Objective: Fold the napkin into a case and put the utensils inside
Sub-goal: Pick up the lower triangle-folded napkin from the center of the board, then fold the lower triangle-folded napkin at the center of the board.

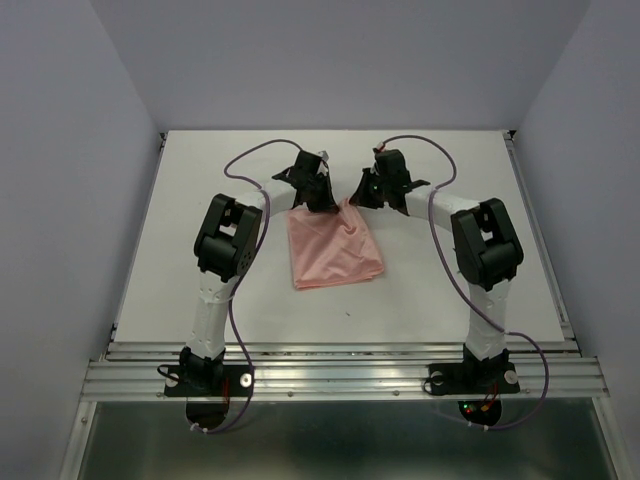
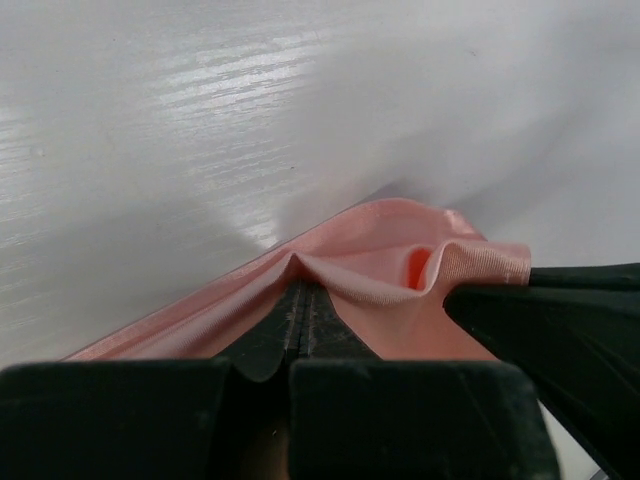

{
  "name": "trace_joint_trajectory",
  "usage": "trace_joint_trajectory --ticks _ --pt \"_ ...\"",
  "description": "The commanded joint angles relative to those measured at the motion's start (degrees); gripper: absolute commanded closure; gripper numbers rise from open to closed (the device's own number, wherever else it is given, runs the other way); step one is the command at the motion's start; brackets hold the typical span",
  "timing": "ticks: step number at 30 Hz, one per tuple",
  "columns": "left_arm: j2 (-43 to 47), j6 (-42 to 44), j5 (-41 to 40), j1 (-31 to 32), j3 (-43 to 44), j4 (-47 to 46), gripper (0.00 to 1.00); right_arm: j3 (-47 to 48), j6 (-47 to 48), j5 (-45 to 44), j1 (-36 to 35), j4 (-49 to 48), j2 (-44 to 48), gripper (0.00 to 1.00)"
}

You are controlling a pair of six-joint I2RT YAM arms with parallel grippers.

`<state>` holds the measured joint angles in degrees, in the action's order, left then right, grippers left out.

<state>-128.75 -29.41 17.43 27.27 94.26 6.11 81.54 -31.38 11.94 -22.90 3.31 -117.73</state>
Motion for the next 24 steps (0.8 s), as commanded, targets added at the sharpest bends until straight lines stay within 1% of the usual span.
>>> trace_joint_trajectory --ticks 1,7,13,24 --pt "-1.3 1.5 0.1 0.3 -2.0 1.4 1.0 -0.2 -0.5 -0.5 -2.1 -2.4 3.2 0.99" --pt "-1.3 1.5 0.4 0.3 -2.5 1.1 1.0 2.5 -1.1 -2.1 -4.7 -0.5 1.6 0.99" --pt "-1.1 1.3 0.5 0.2 -3.4 0.6 1.0 2.7 -2.1 -3.7 -6.4 -0.4 1.2 0.99" --pt "-0.2 0.4 0.8 0.2 -5.4 -0.7 1.0 4.7 -6.1 -8.7 -6.9 2.0 -1.2 0.99"
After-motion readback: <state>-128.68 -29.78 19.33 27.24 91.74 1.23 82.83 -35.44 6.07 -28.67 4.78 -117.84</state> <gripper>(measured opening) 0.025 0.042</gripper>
